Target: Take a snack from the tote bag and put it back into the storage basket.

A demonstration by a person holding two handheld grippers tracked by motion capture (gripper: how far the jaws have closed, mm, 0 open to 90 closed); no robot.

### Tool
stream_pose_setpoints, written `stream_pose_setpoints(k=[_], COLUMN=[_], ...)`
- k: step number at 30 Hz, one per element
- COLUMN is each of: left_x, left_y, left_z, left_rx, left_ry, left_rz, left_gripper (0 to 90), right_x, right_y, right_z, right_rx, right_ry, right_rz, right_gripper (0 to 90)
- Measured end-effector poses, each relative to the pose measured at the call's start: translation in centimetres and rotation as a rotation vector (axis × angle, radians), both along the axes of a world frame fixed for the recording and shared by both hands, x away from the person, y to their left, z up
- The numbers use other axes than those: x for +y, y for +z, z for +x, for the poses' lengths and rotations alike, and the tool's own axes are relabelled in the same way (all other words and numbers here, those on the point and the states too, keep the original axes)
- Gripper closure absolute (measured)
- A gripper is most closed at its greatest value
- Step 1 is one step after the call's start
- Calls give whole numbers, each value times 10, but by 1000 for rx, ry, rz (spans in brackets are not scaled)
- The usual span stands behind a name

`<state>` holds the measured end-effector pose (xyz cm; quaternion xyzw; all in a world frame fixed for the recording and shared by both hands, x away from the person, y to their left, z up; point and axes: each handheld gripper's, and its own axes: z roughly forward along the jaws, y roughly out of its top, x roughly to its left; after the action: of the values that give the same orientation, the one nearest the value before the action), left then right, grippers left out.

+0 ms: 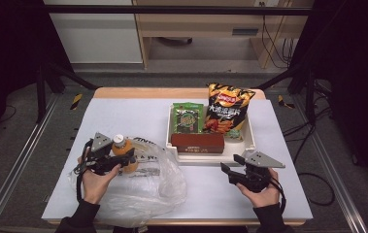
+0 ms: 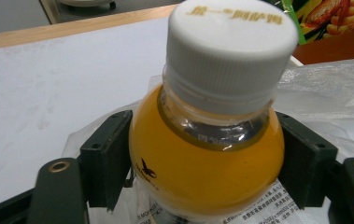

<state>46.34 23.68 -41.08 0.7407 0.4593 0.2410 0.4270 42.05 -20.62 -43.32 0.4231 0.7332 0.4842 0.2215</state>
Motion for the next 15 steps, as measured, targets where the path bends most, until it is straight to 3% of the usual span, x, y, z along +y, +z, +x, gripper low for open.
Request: stream_pose_setpoints(k=[11,15], left_x=[1,2], left_y=[1,7], left_z=[-3,-8], left_rx=[-9,-29], left_ry=[-17,-59], left_rz=[3,-20], left_gripper=[296,297], right_x=[-1,-3], right_y=[1,1], right_z=[0,0], right_rx=[7,8], right_ry=[-2,-7], right_rz=[4,9], right_gripper=[405,406])
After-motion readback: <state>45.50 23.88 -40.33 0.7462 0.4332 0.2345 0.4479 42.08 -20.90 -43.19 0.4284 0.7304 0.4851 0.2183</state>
